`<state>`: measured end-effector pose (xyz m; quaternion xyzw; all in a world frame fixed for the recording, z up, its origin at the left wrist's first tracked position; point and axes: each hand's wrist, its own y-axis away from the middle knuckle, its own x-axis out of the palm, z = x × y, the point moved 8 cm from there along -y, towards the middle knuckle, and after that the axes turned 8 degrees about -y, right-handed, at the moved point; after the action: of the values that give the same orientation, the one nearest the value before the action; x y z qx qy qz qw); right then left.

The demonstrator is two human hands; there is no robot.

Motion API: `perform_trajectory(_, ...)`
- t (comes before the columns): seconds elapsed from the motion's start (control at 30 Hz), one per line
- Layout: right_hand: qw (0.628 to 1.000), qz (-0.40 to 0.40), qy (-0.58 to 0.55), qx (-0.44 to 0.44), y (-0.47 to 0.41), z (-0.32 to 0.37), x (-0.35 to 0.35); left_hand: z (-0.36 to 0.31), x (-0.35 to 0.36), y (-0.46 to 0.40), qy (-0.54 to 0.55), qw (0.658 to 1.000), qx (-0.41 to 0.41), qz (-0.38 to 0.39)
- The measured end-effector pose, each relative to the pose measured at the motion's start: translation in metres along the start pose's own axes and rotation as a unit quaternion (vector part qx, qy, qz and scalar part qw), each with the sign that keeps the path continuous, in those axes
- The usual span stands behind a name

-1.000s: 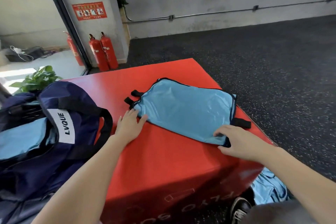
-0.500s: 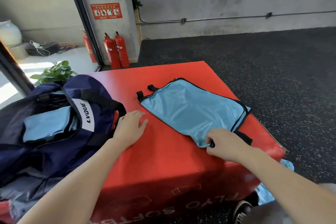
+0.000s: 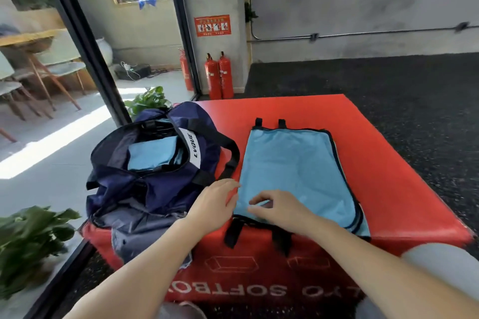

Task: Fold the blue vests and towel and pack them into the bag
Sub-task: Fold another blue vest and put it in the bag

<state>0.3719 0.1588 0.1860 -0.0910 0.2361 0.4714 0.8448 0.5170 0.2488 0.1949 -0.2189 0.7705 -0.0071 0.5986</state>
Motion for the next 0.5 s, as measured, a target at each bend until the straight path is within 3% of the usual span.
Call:
perform_trajectory(0.2,0.996,-0.033,0.080,-0.008,0.011,-0.032,-0.042,-0.018,0.008,0.000,0.047,0.996,0.006,0.075)
perform_trajectory(0.33,0.982,-0.013,0.189,-0.010,0.042,-0.061,-0.075,-0.015,0.014,0.007,0.062,0.991,0.020,0.119)
perform_trajectory(0.5,0.971,-0.029,0.230,-0.049,0.085,-0.088,-0.113,-0.011,0.012,0.026,0.070,0.988,0.041,0.128)
